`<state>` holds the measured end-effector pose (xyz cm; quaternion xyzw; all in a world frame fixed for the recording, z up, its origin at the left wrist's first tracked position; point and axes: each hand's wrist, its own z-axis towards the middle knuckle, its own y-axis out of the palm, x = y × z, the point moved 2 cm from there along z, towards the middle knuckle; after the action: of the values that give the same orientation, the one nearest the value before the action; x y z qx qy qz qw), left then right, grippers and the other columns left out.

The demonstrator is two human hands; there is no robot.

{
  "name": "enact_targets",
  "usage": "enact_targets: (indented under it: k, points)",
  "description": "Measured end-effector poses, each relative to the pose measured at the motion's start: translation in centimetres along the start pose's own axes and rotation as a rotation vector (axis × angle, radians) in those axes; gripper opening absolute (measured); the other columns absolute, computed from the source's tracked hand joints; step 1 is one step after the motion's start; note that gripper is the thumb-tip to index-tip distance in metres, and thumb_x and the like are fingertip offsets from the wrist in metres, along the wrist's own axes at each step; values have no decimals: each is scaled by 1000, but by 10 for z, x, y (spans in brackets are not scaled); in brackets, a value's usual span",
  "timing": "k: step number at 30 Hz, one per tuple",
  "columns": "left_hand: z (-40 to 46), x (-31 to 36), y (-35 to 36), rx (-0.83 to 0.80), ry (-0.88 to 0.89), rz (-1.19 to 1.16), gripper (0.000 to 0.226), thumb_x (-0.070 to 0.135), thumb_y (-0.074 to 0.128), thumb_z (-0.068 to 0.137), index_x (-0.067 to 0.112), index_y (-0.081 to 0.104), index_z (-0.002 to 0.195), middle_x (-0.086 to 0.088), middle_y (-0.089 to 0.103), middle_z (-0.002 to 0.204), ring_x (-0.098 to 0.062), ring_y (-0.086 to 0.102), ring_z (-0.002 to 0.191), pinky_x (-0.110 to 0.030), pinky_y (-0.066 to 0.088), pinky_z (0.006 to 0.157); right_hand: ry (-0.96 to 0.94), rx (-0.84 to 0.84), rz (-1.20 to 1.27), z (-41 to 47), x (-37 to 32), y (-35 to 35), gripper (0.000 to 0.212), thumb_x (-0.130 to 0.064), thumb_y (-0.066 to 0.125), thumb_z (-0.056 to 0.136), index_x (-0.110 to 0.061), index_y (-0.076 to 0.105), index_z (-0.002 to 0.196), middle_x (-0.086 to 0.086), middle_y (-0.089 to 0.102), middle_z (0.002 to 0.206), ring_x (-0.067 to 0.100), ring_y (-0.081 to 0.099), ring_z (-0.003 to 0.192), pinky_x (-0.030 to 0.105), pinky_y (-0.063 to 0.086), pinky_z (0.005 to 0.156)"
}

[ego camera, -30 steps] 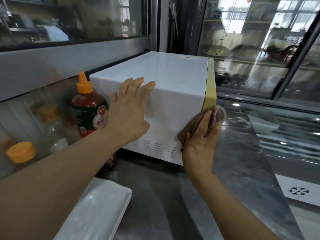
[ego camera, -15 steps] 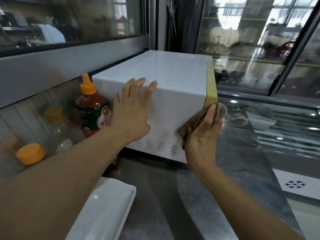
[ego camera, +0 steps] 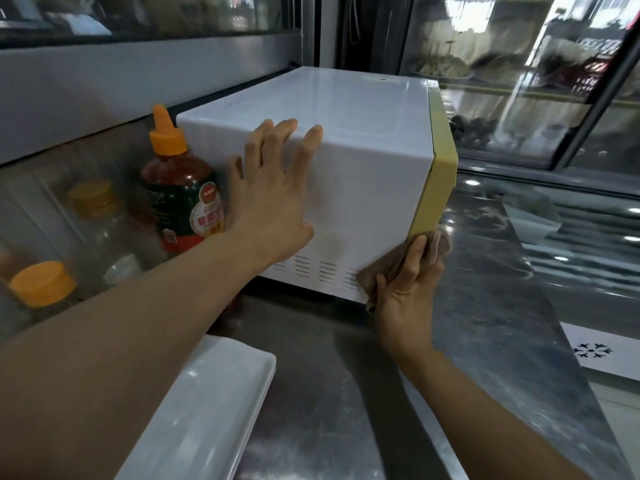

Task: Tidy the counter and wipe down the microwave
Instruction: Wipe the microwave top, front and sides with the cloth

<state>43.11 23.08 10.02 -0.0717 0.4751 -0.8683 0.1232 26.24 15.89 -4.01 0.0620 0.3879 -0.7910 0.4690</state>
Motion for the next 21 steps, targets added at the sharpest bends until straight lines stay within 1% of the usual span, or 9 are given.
enact_targets:
  k: [4, 6, 8, 11, 13, 14, 16, 18, 21]
  points:
    - [0, 1, 0, 10, 0, -10, 112, 30, 78, 60, 33, 1, 140, -6, 5, 150, -31, 3, 141, -55, 26, 107, 6, -88, -8, -20, 12, 9, 86, -17, 50, 93, -29, -17, 146, 19, 5, 151, 21, 23, 133, 39, 35, 104]
    - [-1, 1, 1, 8, -2, -9, 113, 29, 79, 59, 34, 0, 140, -5, 5, 150, -31, 2, 141, -54, 27, 106, -26, -119, -175, -29, 18, 14, 56, -34, 40, 98, -51, 7, 140, -22, 18, 143, 13, 42, 123, 45, 46, 98]
    - [-1, 1, 2, 6, -6, -8, 114, 29, 79, 58, 34, 0, 139, -5, 5, 150, -31, 2, 141, -54, 28, 105, 41, -169, -249, -33, 22, 13, 27, -59, 31, 95, -71, 17, 115, -49, 32, 109, 3, 56, 98, 46, 52, 84]
    - [0, 2, 1, 0, -9, -4, 115, 30, 80, 58, 34, -1, 139, -6, 5, 150, -31, 3, 141, -55, 29, 105, 141, -208, -202, -38, 28, 11, 45, -82, 25, 80, -53, 32, 113, -28, 51, 104, 10, 63, 85, 46, 54, 75]
    - [0, 1, 0, -9, -13, 4, 115, 32, 81, 59, 34, -2, 139, -6, 5, 151, -32, 3, 141, -55, 30, 106, 84, -267, -251, -41, 27, 12, 42, -76, 27, 85, -52, 29, 119, -21, 52, 114, 15, 63, 95, 42, 53, 78]
    - [0, 0, 0, -14, -12, 10, 115, 32, 81, 59, 34, -2, 139, -6, 5, 151, -32, 3, 141, -55, 30, 106, 10, -321, -302, -43, 25, 13, 38, -62, 34, 92, -53, 19, 126, -18, 45, 129, 18, 59, 104, 39, 51, 78]
    - [0, 0, -2, -23, -11, 23, 115, 31, 81, 60, 33, -2, 139, -5, 5, 151, -32, 3, 141, -54, 30, 106, -22, -340, -245, -48, 25, 11, 80, -23, 49, 94, -48, -14, 136, 3, 12, 155, 26, 52, 110, 36, 50, 76]
    - [0, 1, -3, -37, -16, 29, 115, 31, 80, 60, 33, -3, 140, -5, 4, 151, -31, 3, 141, -53, 30, 106, 95, -391, -114, -47, 27, 1, 102, -6, 51, 89, -50, -32, 131, 4, -21, 154, 33, 52, 112, 33, 49, 70]
    - [1, 3, -5, -66, -32, 45, 116, 32, 80, 61, 32, -3, 141, -5, 2, 151, -31, 1, 141, -52, 30, 106, 103, -495, -138, -47, 36, -12, 98, -3, 42, 92, -47, -35, 132, -2, -36, 145, 34, 50, 118, 34, 48, 70]
